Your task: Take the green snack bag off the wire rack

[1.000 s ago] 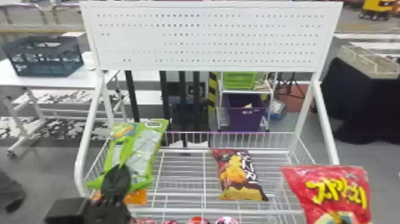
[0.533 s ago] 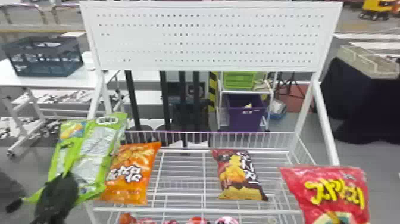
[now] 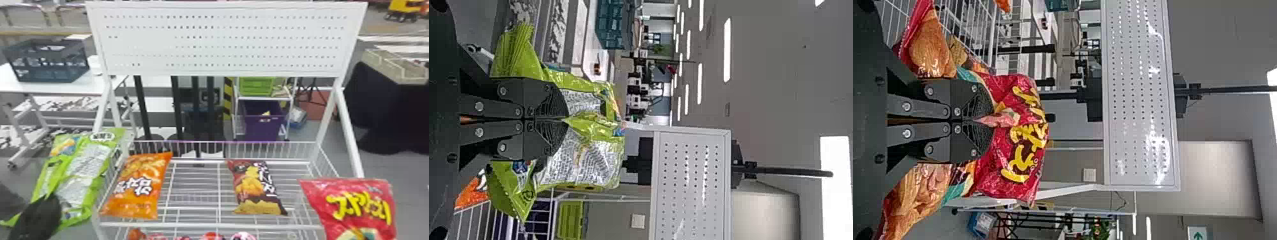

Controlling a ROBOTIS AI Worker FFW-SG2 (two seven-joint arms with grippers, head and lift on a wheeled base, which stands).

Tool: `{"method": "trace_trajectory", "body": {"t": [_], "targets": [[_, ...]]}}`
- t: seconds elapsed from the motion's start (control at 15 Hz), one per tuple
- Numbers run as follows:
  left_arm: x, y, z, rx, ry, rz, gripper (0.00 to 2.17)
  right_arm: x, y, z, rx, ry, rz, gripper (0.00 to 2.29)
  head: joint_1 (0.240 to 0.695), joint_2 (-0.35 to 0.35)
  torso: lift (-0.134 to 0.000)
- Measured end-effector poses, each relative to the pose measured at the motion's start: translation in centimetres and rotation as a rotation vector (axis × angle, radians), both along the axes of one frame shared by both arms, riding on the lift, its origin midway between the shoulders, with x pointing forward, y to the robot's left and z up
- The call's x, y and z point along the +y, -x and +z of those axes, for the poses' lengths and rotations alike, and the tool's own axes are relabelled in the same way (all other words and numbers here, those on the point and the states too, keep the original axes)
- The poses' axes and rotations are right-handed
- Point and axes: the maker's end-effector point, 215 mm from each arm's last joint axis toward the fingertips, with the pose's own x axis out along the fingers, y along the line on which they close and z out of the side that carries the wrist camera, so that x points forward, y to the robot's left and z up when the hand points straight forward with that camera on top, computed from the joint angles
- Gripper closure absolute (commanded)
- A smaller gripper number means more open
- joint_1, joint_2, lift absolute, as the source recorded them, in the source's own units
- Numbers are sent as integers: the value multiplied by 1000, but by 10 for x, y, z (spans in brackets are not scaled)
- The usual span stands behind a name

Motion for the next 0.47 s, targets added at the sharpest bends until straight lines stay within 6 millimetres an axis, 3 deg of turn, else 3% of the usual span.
{"method": "trace_trajectory", "body": {"t": [0.47], "targets": [[0,2,1,-2,-1,15,1798,0,0,1,-2,0,1,2125,499,0,0]]}}
